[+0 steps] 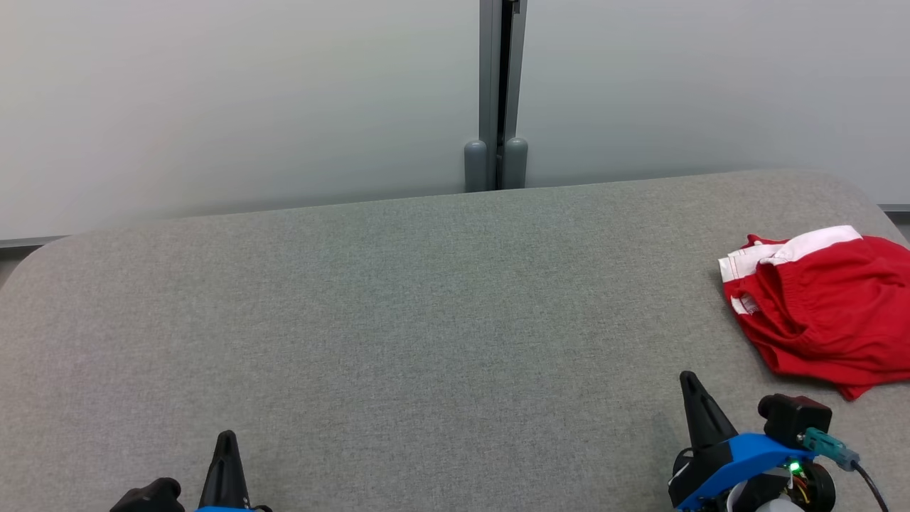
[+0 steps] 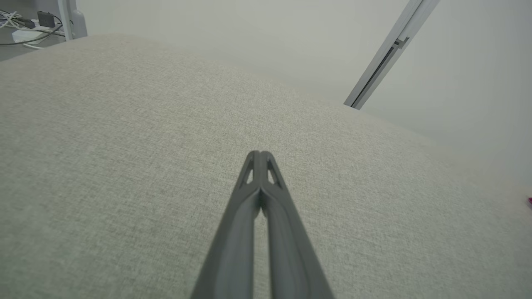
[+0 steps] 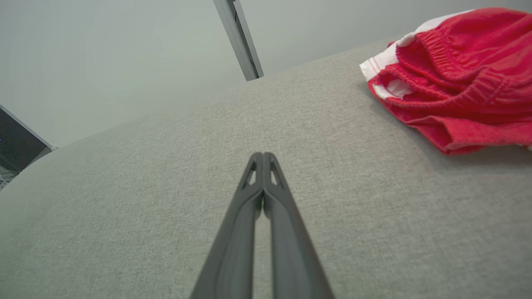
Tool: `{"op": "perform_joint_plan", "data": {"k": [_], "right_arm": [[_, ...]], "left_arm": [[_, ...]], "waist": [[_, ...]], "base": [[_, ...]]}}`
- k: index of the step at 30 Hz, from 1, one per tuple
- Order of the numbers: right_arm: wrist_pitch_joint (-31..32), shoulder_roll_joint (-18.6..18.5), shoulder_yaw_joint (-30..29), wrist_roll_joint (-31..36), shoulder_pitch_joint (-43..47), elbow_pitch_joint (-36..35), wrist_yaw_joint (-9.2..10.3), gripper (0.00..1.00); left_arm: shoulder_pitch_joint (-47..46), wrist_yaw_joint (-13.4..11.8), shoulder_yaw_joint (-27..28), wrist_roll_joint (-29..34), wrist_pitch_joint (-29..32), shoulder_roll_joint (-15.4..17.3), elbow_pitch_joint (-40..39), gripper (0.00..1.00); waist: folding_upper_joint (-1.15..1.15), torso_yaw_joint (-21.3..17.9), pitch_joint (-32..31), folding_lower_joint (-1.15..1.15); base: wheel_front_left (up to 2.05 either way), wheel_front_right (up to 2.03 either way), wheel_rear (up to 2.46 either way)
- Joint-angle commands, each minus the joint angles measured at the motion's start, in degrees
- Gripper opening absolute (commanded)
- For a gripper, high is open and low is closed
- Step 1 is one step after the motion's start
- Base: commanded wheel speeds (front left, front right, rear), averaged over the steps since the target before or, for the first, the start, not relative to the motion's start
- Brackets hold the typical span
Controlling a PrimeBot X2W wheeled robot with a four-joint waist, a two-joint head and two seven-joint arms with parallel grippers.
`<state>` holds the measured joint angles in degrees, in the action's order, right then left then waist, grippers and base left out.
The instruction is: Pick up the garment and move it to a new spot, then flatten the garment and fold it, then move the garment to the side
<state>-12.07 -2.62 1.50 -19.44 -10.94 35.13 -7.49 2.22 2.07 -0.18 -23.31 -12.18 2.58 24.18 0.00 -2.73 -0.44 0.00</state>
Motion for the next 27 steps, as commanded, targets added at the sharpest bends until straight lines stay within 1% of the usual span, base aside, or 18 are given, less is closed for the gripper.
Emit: {"op": "perform_joint_plan", "data": {"k": [1,13,27], "right_arm": [[0.7,-0.1,-0.4,-3.2,-0.3,-2.0,-0.01,0.0],[3.5,-0.2,-1.5,-14.9,0.7,-5.5,-0.01,0.0],[6.5,-0.2,-2.8,-26.5,1.5,-8.8,-0.01,0.0]], "left_arm": [[-1.9,0.3,0.6,-2.9,0.6,0.2,-1.4,0.0],[-2.9,1.2,1.5,-13.9,3.4,0.3,-3.1,0.0],[-4.2,2.1,2.6,-25.0,6.5,0.3,-4.6,0.0]], "waist": [[0.0,0.0,0.0,0.0],[0.0,0.3,0.1,0.0],[0.0,0.7,0.2,0.0]], "base": [[0.0,0.0,0.0],[0.0,0.0,0.0],[0.0,0.0,0.0]]}}
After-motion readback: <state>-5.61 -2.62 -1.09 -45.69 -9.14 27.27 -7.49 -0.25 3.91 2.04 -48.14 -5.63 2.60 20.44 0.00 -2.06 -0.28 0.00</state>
